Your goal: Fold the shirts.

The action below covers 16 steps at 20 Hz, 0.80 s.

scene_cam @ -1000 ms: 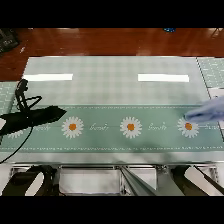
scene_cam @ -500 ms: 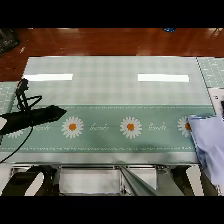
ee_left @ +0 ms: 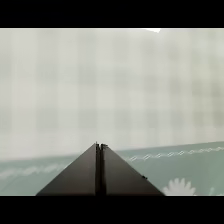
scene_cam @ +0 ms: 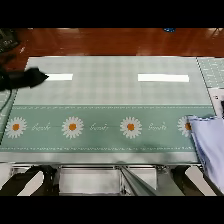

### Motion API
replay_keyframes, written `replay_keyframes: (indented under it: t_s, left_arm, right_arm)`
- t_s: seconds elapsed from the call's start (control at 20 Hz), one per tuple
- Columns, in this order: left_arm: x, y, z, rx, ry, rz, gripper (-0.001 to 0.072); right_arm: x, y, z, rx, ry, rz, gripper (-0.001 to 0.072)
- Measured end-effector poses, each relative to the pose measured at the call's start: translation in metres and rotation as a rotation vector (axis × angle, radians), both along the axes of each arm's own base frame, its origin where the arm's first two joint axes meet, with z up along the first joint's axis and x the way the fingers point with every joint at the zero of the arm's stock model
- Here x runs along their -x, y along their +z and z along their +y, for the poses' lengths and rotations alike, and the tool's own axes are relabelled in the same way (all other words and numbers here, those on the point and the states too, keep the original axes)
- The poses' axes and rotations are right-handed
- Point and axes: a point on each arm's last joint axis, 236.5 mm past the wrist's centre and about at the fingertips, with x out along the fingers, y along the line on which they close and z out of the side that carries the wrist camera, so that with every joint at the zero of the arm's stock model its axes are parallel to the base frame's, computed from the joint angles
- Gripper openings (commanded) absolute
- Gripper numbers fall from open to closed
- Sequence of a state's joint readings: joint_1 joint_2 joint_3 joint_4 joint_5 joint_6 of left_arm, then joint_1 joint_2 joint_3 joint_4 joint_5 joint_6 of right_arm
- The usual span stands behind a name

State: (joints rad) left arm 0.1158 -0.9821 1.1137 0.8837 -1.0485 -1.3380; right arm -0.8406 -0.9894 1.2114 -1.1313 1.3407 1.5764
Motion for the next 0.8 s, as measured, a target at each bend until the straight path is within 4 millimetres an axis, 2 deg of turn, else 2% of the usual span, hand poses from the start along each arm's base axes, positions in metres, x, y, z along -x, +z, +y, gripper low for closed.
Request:
replay_keyframes:
  t_s: [0.05,0.1,0.15,0.2,0.25,0.3,0.35,0.45,0.55,0.65,0.8]
  left_arm:
    - [-0.009,0.020,-0.014,-0.003,-0.043,-0.037,0.0016]
    - [-0.014,0.032,-0.030,-0.027,-0.092,-0.060,0.0017]
    - [-0.018,0.037,-0.042,-0.053,-0.122,-0.067,0.0017]
    - [-0.025,0.033,-0.049,-0.098,-0.129,-0.060,0.0018]
    - [-0.029,0.022,-0.051,-0.148,-0.121,-0.026,0.0018]
    - [-0.035,0.009,-0.049,-0.195,-0.103,0.007,0.0018]
    - [-0.034,-0.014,-0.046,-0.243,-0.096,0.076,0.0018]
    - [-0.026,-0.055,-0.041,-0.301,-0.091,0.197,0.0018]
    - [-0.016,-0.089,-0.035,-0.340,-0.086,0.290,0.0018]
    - [-0.011,-0.108,-0.030,-0.363,-0.076,0.337,0.0018]
    - [-0.005,-0.121,-0.026,-0.386,-0.078,0.379,0.0018]
  right_arm:
    - [-0.040,0.019,0.030,0.027,0.128,-0.075,0.0028]
    - [-0.071,0.031,0.063,0.053,0.244,-0.125,0.0028]
    - [-0.098,0.035,0.101,0.079,0.361,-0.148,0.0028]
    - [-0.116,0.031,0.137,0.104,0.462,-0.140,0.0028]
    - [-0.128,0.019,0.171,0.133,0.558,-0.106,0.0028]
    - [-0.134,0.002,0.199,0.154,0.632,-0.055,0.0027]
    - [-0.136,-0.020,0.221,0.181,0.699,0.018,0.0027]
    - [-0.132,-0.062,0.247,0.211,0.786,0.160,0.0028]
    - [-0.126,-0.090,0.259,0.230,0.829,0.261,0.0028]
    - [-0.124,-0.105,0.263,0.245,0.846,0.313,0.0028]
    - [-0.118,-0.116,0.266,0.251,0.862,0.366,0.0028]
